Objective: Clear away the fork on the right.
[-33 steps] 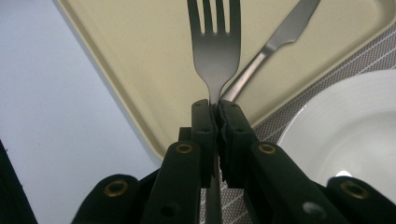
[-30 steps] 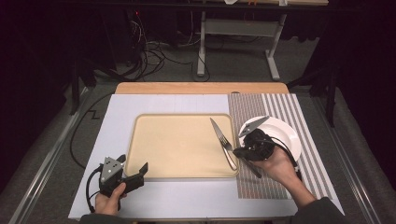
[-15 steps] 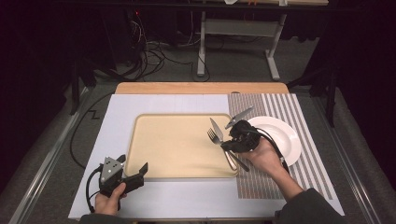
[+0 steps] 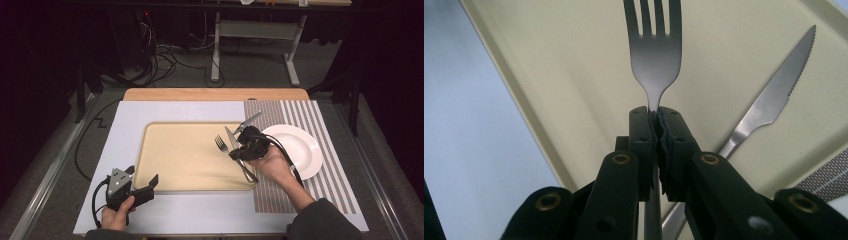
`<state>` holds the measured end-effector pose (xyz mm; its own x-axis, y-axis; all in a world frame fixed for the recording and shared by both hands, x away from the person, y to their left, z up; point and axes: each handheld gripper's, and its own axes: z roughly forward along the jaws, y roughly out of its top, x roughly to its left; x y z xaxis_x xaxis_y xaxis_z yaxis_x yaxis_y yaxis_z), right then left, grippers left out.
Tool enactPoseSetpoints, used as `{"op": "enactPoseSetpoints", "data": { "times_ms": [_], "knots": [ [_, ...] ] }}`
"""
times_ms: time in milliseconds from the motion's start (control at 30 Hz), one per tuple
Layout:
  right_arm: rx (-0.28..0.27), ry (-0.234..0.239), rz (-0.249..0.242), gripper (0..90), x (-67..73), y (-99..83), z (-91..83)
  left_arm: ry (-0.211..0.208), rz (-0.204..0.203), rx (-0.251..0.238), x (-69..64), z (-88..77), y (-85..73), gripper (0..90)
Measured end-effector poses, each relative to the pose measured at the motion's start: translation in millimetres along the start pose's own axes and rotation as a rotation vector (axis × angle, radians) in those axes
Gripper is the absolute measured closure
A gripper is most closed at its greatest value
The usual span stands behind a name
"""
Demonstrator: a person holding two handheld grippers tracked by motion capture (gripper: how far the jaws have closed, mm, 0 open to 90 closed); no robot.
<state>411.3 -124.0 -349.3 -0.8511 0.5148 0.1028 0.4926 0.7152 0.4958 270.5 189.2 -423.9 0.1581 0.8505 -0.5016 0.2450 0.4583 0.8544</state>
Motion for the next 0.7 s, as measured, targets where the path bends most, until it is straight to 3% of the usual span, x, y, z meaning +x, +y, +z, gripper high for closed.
{"op": "enactPoseSetpoints", "data": {
  "times_ms": [200, 700],
  "knots": [
    [-0.016, 0.008, 0.015, 86.7, -1.9, 1.4, 4.2, 0.003, -0.003, -0.002, 0.5, 0.0, 0.4, 15.9],
    [0.016, 0.034, 0.021, 86.6, 2.9, 8.2, 23.2, 0.001, -0.005, 0.0, 0.4, -0.3, 0.3, 15.9]
  ]
}}
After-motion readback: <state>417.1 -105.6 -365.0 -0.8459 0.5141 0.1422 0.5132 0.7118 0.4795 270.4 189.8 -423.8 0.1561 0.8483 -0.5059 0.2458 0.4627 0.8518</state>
